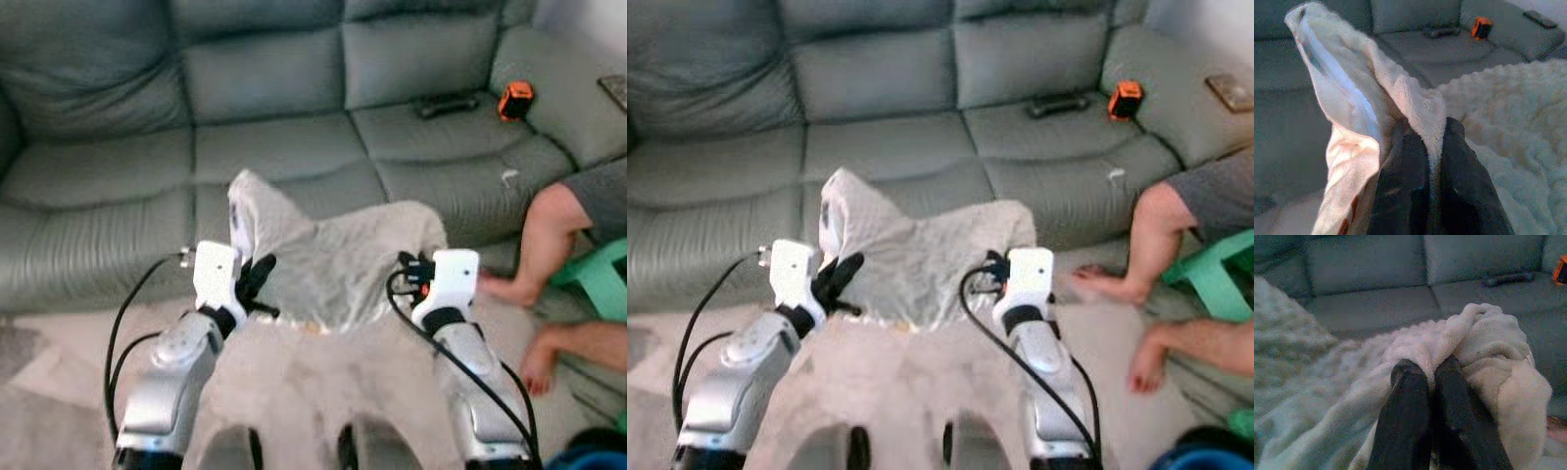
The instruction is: Move the pillow to the sofa
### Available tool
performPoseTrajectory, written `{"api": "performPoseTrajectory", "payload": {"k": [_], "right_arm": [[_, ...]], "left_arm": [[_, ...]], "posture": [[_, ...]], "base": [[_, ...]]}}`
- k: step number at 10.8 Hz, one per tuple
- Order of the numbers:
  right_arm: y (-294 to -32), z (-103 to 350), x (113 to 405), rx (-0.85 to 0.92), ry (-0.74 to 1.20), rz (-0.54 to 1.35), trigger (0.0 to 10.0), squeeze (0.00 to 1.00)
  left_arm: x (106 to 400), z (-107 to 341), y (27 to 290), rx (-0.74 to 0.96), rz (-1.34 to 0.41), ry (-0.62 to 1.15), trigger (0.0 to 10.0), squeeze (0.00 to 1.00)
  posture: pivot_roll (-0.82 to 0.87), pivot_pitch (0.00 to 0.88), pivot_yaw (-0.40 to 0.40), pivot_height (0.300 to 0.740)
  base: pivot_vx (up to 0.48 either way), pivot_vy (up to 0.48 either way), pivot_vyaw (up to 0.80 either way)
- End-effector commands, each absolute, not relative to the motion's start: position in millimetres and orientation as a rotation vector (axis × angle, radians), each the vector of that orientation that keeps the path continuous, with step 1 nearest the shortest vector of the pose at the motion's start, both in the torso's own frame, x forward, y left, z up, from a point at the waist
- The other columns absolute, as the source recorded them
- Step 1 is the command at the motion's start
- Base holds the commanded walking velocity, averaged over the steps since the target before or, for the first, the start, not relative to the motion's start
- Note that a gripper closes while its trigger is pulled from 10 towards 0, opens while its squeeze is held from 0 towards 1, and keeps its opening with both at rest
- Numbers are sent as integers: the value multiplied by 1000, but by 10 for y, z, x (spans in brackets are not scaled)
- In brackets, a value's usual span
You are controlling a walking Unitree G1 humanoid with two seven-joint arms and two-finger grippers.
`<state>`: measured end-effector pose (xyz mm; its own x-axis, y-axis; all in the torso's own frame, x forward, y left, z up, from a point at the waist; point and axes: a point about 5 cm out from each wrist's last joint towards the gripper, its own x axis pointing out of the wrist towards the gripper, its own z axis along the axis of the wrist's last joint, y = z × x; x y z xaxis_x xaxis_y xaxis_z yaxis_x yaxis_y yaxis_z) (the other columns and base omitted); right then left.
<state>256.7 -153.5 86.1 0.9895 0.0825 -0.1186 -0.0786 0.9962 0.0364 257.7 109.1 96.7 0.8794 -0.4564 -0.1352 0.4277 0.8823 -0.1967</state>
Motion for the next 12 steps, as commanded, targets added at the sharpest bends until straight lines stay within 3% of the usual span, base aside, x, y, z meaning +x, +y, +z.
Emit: {"api": "performPoseTrajectory", "payload": {"k": [1,5,8,12], "right_arm": [[-1524,930,2571,35,87,87,10000,0],[-1511,926,2568,23,85,97,10000,0],[-1494,953,2568,6,66,107,10000,0],[-1497,947,2573,9,69,110,10000,0]], "left_arm": [[2571,1008,1027,-159,-497,165,10000,0],[2589,1021,997,-154,-508,160,10000,0],[2607,1026,976,-155,-510,157,10000,0],[2621,1023,967,-154,-508,155,10000,0]], "posture": [[-92,163,-11,740],[-91,164,-6,740],[-95,166,-7,740],[-95,166,-9,740]], "base": [[337,0,0],[350,0,0],[365,0,654],[367,0,0]]}}
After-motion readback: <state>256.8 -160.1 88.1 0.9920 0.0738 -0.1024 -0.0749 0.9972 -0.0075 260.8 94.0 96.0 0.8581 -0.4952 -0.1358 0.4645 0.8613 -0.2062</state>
